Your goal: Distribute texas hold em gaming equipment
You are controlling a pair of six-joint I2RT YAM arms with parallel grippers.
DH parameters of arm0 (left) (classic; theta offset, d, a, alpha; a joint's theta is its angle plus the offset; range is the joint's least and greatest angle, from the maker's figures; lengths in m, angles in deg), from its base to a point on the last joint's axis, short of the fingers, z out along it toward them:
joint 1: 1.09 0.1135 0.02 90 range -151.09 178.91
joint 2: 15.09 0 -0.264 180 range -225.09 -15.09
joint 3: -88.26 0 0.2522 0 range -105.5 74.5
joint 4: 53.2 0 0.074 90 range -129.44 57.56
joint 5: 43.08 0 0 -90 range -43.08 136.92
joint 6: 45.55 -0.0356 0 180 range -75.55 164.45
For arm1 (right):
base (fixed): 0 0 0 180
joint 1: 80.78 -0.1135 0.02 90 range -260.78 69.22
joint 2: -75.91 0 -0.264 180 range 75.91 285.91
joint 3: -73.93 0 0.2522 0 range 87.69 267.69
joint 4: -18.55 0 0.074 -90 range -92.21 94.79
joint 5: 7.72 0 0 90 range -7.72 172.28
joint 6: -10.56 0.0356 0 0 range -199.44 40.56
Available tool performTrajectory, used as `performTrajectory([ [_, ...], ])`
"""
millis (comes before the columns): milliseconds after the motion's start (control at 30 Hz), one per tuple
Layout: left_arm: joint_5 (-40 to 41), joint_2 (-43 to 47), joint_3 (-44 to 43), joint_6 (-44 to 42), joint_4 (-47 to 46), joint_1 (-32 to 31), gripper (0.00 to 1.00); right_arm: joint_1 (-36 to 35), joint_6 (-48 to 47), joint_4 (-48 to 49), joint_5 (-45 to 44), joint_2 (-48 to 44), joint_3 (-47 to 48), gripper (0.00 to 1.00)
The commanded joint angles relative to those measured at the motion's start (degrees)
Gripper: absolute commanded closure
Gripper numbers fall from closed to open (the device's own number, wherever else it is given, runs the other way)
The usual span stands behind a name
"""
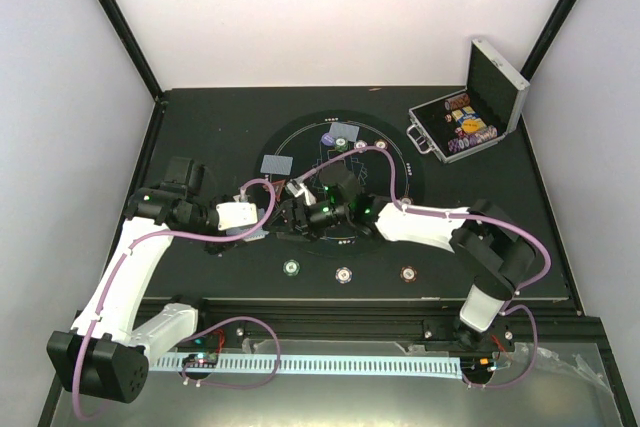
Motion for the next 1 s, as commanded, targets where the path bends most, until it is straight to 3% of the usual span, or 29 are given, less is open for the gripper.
performTrajectory([
  [0,-0.5,0.4,-1.0,-1.0,0.1,0.0,0.98,-0.9,-0.1,1.6,0.2,-0.1,0.6,0.18],
  [700,-3.5,0.2,-2.3,-1.1,0.7,0.0,0.98,-4.3,2.4,2.2,1.2,13.5,12.7,0.24],
  [967,-2.1,-0.1,-3.4,-1.2,2.0,0.0,0.99,-0.5,1.4,2.6,0.6,12.7,5.8,0.34],
])
